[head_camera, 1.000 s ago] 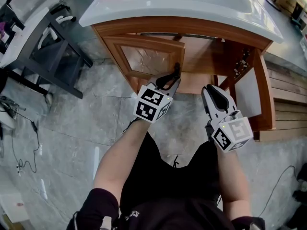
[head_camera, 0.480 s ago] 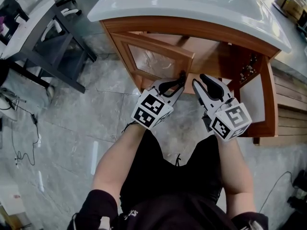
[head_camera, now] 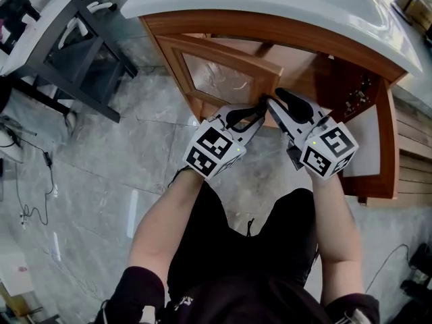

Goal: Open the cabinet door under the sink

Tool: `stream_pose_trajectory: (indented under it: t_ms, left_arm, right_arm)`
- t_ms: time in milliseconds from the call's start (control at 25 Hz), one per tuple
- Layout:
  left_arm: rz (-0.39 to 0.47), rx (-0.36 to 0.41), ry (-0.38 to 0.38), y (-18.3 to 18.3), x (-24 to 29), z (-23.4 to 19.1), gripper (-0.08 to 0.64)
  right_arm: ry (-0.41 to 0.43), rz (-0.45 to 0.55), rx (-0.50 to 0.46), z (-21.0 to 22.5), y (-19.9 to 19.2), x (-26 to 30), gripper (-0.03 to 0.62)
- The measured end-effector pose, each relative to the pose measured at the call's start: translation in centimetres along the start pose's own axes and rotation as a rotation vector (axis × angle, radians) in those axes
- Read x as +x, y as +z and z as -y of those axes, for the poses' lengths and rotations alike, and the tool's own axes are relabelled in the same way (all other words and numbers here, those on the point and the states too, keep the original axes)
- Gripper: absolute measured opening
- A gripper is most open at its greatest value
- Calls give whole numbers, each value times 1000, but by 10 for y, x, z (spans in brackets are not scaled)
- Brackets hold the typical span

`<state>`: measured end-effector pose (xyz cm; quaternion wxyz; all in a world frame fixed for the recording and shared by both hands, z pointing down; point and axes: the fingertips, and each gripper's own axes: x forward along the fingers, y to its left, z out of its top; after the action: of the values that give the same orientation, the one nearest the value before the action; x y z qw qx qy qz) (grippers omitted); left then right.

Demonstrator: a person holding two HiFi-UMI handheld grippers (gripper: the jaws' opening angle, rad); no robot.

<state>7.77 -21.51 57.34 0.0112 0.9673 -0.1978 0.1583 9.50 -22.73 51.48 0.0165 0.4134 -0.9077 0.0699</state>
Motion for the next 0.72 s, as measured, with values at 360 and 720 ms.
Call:
stream_pose_trajectory:
  t_ms: [360, 720]
  left_arm:
    - [21, -32, -10, 0, -1, -2, 83]
    - [33, -33, -18, -1, -5, -2, 83]
  right_arm:
    - [49, 16, 8, -2, -2, 4, 109]
    - [77, -27, -43, -13, -5, 16, 138]
